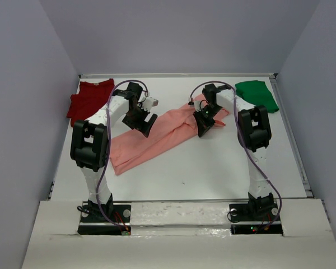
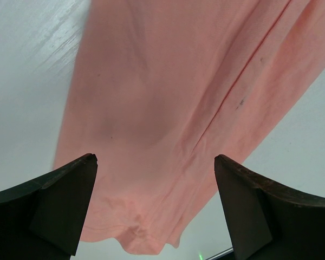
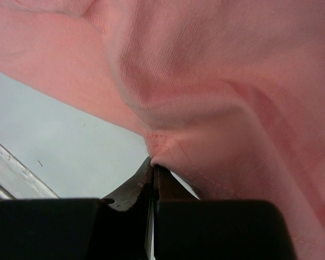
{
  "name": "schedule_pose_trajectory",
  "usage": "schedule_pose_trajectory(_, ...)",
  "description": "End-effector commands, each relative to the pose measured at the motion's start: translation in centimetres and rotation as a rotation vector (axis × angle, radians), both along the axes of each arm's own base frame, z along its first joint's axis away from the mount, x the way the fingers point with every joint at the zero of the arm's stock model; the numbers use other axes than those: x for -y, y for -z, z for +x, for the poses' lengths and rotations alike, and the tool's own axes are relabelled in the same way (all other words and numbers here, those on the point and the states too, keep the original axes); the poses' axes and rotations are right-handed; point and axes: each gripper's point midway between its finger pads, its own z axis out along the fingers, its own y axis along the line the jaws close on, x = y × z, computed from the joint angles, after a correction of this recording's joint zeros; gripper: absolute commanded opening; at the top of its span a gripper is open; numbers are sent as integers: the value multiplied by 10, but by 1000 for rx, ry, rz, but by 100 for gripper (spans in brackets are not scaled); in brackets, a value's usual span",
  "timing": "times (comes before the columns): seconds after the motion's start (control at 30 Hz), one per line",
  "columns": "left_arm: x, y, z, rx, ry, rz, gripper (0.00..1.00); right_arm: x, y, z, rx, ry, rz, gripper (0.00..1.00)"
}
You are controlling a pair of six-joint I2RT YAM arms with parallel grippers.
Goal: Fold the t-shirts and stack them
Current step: Rotate the tshirt 90 degrees
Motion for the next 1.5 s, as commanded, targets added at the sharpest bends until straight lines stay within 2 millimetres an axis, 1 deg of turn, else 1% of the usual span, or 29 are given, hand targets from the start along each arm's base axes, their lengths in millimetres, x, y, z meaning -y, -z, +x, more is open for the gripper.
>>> schedule_pose_trajectory(0.0, -2, -22, -6, 36, 3, -23, 99, -3, -16, -4, 14, -14, 13, 0)
schedule_pose_trajectory(0.03, -3, -23, -6, 40, 1, -23, 99, -3, -19, -6, 18, -15, 15, 0)
schedule_pose_trajectory(0.07, -2, -24, -6, 39, -1, -23, 99, -1, -17, -11, 4, -15, 14, 0)
schedule_pose_trajectory(0.13, -2, -25, -5, 41, 1, -24, 99, -4, -19, -20, -3, -27, 24, 0)
schedule_pose_trajectory(0.2, -2, -27, -4, 45, 1, -25, 99, -2, -14, -30, -30, -29, 22, 0)
schedule_pose_trajectory(0.3, -1, -29, -4, 48, -1, -30, 99, -1, -13, -44, -64, -39, 40, 0)
schedule_pose_trajectory(0.4, 0, -30, -4, 46, -2, -33, 99, -5, -15, -54, -94, -57, 61, 1)
schedule_pose_trajectory(0.43, 0, -30, -4, 46, -2, -33, 99, -5, -15, -58, -105, -66, 67, 7)
schedule_pose_trajectory(0.47, -1, -30, -4, 46, -3, -33, 99, -5, -16, -60, -111, -70, 72, 17)
schedule_pose_trajectory(0.5, -1, -29, -5, 43, -3, -32, 99, -5, -15, -62, -121, -72, 73, 44)
schedule_pose_trajectory(0.53, 0, -29, -5, 43, 0, -32, 99, -5, -15, -63, -125, -76, 75, 54)
schedule_pose_trajectory(0.6, 0, -30, -5, 42, -1, -30, 99, -4, -15, -64, -131, -83, 75, 69)
schedule_pose_trajectory(0.63, 0, -30, -6, 40, 0, -31, 99, -4, -17, -64, -128, -84, 78, 74)
schedule_pose_trajectory(0.7, -1, -29, -6, 39, 0, -27, 99, -5, -21, -60, -114, -91, 76, 80)
schedule_pose_trajectory(0.73, -1, -30, -6, 41, 0, -26, 99, -5, -24, -59, -109, -93, 76, 80)
schedule_pose_trajectory(0.83, -1, -31, -5, 44, 1, -27, 99, -5, -40, -49, -57, -100, 74, 81)
schedule_pose_trajectory(0.87, 0, -31, -5, 44, 3, -28, 99, -7, -53, -44, -27, -103, 83, 81)
schedule_pose_trajectory(0.97, 3, -31, -5, 36, 4, -44, 99, -10, -74, -40, 6, -103, 104, 81)
schedule_pose_trajectory(1.0, 6, -31, -5, 34, 5, -48, 99, -13, -88, -33, 45, -105, 119, 81)
schedule_pose_trajectory(1.1, 10, -34, -4, 35, 9, -60, 99, -19, -116, -34, 62, -111, 167, 81)
schedule_pose_trajectory(1.13, 13, -37, -4, 37, 16, -73, 99, -22, -132, -32, 97, -116, 187, 81)
schedule_pose_trajectory(1.17, 15, -38, -4, 37, 18, -78, 99, -23, -140, -29, 119, -118, 197, 81)
schedule_pose_trajectory(1.23, 16, -41, -4, 39, 17, -83, 99, -15, -145, -20, 185, -93, 142, 81)
schedule_pose_trajectory(1.27, 17, -41, -5, 38, 20, -86, 99, -12, -143, -16, 205, -80, 117, 81)
schedule_pose_trajectory(1.3, 18, -41, -6, 40, 24, -86, 99, -4, -136, -3, 261, -56, 56, 81)
schedule_pose_trajectory(1.37, 17, -39, -7, 34, 20, -82, 99, 8, -124, 8, 288, -24, -8, 81)
schedule_pose_trajectory(1.4, 18, -39, -8, 37, 25, -83, 99, 14, -111, 12, 292, -16, -52, 81)
schedule_pose_trajectory(1.43, 17, -38, -9, 35, 21, -81, 99, 16, -104, 14, 290, -9, -67, 81)
schedule_pose_trajectory(1.47, 17, -39, -10, 35, 23, -79, 99, 20, -89, 15, 276, -8, -98, 81)
